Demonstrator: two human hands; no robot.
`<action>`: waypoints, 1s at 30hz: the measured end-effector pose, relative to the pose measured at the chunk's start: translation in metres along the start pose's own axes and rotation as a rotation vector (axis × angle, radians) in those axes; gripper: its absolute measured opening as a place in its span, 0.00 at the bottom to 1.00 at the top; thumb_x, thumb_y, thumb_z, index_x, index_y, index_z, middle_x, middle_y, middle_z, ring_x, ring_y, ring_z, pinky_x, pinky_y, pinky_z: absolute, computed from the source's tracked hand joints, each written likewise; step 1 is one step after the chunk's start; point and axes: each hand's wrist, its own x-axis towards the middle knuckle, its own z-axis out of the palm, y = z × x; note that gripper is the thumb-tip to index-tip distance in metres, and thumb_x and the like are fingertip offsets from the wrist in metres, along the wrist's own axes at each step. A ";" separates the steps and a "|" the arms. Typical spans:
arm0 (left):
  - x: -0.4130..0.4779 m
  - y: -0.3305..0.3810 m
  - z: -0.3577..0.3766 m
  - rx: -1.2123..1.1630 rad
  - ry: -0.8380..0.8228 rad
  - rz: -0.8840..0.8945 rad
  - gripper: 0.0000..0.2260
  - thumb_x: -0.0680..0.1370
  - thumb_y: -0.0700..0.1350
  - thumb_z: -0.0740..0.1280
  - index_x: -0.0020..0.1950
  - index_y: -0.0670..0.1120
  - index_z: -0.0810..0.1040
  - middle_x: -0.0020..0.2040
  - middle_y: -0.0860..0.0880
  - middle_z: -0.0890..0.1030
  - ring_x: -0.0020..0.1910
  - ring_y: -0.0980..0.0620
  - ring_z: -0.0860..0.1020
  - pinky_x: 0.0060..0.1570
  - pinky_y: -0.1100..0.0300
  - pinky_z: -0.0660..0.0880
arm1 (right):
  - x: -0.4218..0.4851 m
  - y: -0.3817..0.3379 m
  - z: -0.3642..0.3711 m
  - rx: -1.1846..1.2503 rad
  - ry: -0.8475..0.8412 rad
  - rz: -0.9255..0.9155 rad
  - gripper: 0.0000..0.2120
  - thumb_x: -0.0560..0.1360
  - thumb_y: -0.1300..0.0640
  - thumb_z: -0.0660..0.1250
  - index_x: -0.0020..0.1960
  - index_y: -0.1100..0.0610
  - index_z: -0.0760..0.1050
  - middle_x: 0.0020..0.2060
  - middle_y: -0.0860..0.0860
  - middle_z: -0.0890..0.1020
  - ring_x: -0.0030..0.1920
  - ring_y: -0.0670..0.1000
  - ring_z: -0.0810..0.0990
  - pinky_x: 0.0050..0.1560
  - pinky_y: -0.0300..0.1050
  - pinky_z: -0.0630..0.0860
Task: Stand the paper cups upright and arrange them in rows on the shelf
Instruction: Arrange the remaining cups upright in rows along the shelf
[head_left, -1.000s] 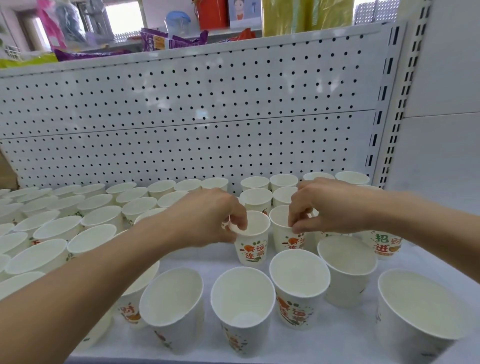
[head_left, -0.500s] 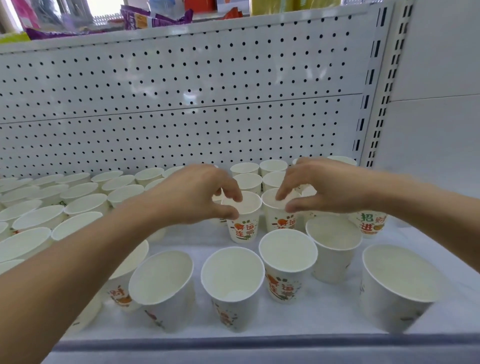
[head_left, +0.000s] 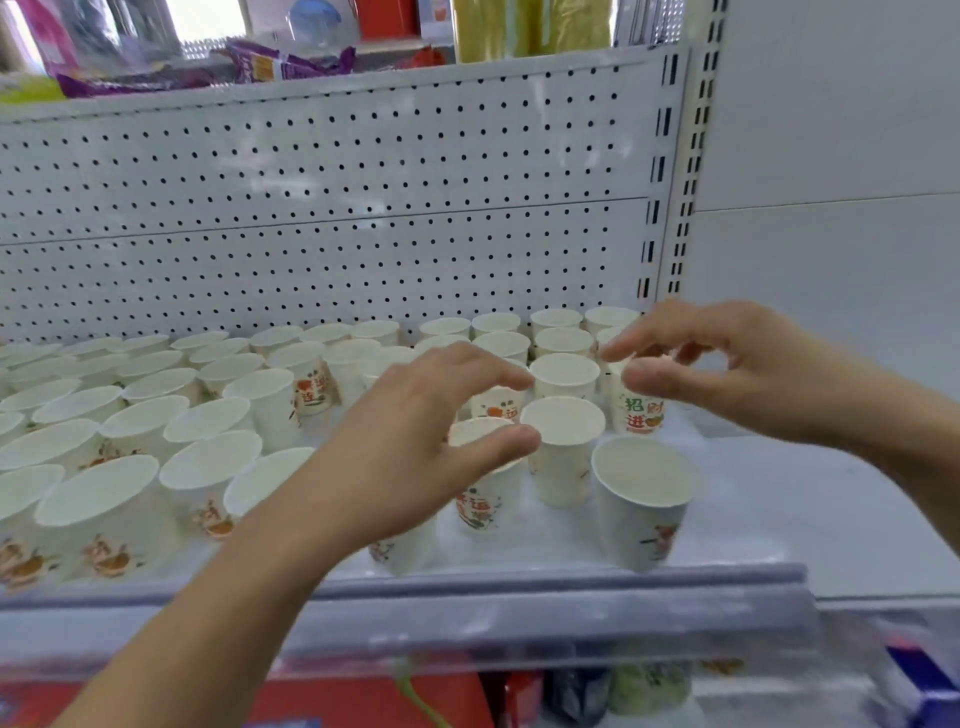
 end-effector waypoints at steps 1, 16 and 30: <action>0.002 0.008 0.008 -0.010 -0.008 0.001 0.20 0.74 0.65 0.63 0.61 0.59 0.77 0.59 0.63 0.76 0.59 0.65 0.72 0.58 0.60 0.68 | -0.013 0.002 0.000 0.018 0.003 0.017 0.25 0.64 0.25 0.61 0.53 0.38 0.79 0.50 0.36 0.81 0.51 0.40 0.80 0.49 0.42 0.75; 0.041 0.015 0.049 0.279 -0.251 -0.019 0.06 0.76 0.49 0.67 0.52 0.56 0.80 0.49 0.59 0.82 0.52 0.56 0.77 0.55 0.58 0.63 | -0.057 0.021 0.044 -0.142 0.154 0.306 0.40 0.67 0.39 0.73 0.74 0.48 0.61 0.70 0.47 0.70 0.66 0.47 0.70 0.63 0.45 0.69; 0.060 0.018 0.052 0.370 -0.185 -0.200 0.31 0.65 0.75 0.63 0.59 0.56 0.73 0.53 0.59 0.79 0.53 0.56 0.76 0.58 0.51 0.64 | -0.046 0.030 0.037 -0.004 0.082 0.396 0.44 0.64 0.33 0.70 0.75 0.46 0.59 0.65 0.48 0.73 0.59 0.47 0.73 0.57 0.44 0.71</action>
